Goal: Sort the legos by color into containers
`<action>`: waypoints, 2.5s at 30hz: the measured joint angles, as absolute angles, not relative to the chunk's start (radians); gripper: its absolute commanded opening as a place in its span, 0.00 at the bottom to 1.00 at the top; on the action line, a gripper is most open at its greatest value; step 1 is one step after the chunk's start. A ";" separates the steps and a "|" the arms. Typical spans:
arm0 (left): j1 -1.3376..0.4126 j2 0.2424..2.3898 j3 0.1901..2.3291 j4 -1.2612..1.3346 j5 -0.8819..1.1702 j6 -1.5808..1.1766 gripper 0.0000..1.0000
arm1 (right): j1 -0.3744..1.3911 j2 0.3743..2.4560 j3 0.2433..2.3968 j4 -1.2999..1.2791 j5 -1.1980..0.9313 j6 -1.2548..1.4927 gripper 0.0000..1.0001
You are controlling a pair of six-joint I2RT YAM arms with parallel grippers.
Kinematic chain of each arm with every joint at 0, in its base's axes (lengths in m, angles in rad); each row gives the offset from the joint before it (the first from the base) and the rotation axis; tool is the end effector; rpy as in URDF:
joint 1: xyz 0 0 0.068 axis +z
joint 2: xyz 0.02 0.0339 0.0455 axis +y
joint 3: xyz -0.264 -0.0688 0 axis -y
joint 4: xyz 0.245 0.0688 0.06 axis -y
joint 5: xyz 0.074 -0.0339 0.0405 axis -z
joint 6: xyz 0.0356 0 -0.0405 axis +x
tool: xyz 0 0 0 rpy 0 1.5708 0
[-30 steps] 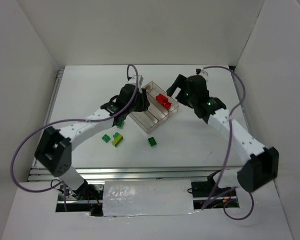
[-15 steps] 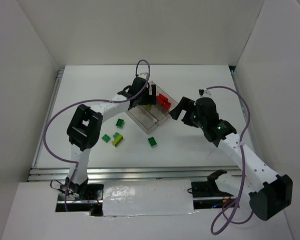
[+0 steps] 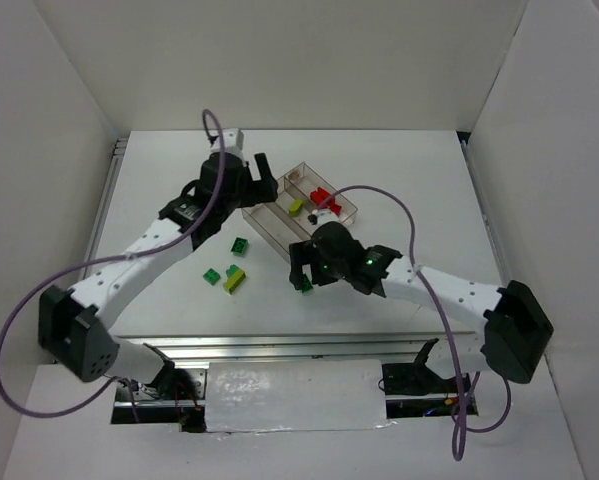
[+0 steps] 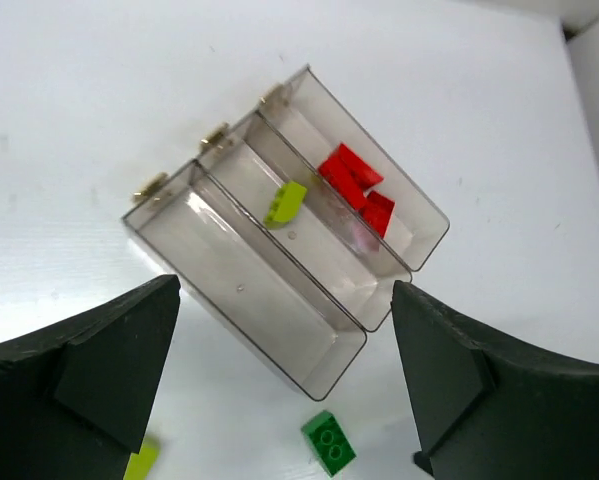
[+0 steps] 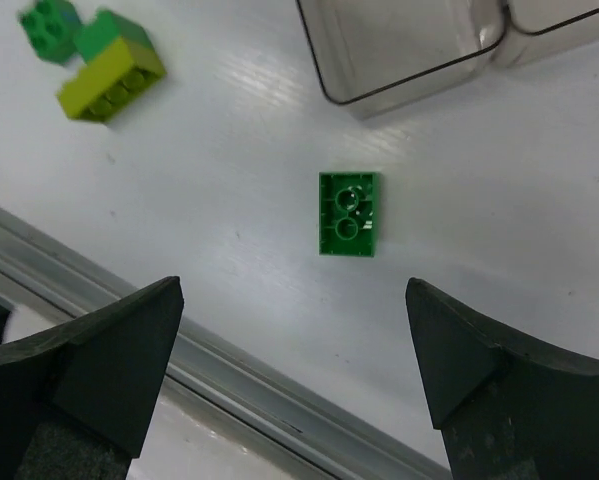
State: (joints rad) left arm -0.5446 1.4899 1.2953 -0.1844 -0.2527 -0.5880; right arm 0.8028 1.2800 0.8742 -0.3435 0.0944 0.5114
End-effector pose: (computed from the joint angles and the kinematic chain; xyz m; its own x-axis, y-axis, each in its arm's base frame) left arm 0.3052 -0.1744 0.3480 -0.4314 -0.3666 -0.8243 0.0765 0.8955 -0.4384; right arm 0.1922 0.1942 0.2503 -0.7396 -0.0645 -0.6699 -0.3511 0.8862 0.3023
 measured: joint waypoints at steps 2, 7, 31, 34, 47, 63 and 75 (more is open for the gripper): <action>-0.545 1.365 1.248 -0.230 -0.306 -0.606 1.00 | 0.886 1.352 0.910 -0.360 0.136 0.498 0.99; -0.541 1.103 1.080 -0.415 -0.374 -0.657 1.00 | 0.974 1.542 0.993 -0.378 0.265 0.477 0.95; -0.542 0.672 0.915 -0.743 -0.335 -0.598 1.00 | 0.980 1.602 1.036 -0.348 0.176 0.438 0.00; -0.542 0.649 0.901 -0.740 -0.336 -0.598 0.99 | 0.981 1.506 1.058 -0.348 0.167 0.426 0.00; -0.539 0.599 0.892 -0.735 -0.335 -0.599 0.99 | 0.715 1.836 1.499 -0.479 0.148 0.305 0.39; -0.501 0.577 0.892 -0.731 -0.328 -0.598 1.00 | 0.766 1.921 1.660 -0.572 0.176 0.313 1.00; -0.472 0.550 0.879 -0.732 -0.338 -0.602 1.00 | 0.986 2.202 2.041 -0.686 0.466 0.635 1.00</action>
State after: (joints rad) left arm -0.4725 0.5499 0.8795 -0.7319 -0.3378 -0.6022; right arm 0.9859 2.2024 2.0407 -0.6861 0.4660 0.6353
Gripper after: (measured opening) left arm 0.994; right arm 0.996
